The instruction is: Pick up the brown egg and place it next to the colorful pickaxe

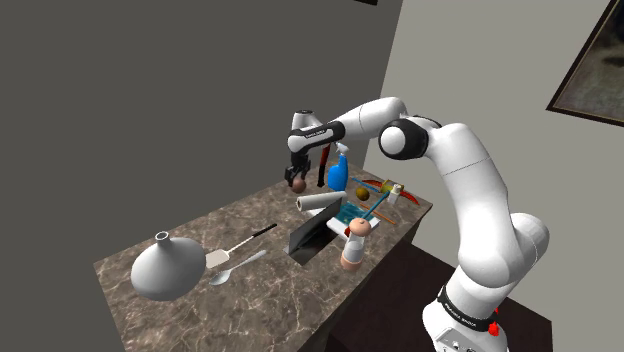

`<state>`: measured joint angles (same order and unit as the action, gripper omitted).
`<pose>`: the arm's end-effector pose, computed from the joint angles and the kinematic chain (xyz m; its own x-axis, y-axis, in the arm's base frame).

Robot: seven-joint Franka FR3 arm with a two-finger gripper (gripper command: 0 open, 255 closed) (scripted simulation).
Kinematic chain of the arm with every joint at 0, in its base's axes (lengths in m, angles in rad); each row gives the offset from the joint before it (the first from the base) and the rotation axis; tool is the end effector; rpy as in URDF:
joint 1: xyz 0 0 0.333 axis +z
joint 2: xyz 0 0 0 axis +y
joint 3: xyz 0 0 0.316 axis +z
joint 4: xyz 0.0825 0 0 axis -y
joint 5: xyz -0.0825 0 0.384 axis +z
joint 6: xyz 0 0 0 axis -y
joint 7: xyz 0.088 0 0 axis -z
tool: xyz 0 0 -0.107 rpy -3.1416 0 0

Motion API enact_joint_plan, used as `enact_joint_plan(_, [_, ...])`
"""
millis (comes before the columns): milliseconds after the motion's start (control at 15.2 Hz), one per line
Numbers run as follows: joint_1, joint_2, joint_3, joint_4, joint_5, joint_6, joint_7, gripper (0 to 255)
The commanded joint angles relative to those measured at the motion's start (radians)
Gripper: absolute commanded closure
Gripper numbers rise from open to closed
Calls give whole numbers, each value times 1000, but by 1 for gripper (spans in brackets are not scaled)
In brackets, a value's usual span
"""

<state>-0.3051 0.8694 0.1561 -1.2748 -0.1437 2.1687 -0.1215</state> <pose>0.7390 -0.1466 0.2350 0.9994 -0.0052 0.0345 -0.0054 -1.0000 0.0066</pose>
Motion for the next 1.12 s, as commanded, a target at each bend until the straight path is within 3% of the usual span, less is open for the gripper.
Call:
enact_joint_plan(0, [0, 0, 0, 0, 0, 0, 0, 0])
enact_joint_plan(264, [0, 0, 0, 0, 0, 0, 0, 0])
enact_joint_plan(528, [-5, -73, 8, 4, 9, -77, -4, 0])
enact_joint_plan(1056, [-5, -73, 8, 3, 9, -76, -4, 0])
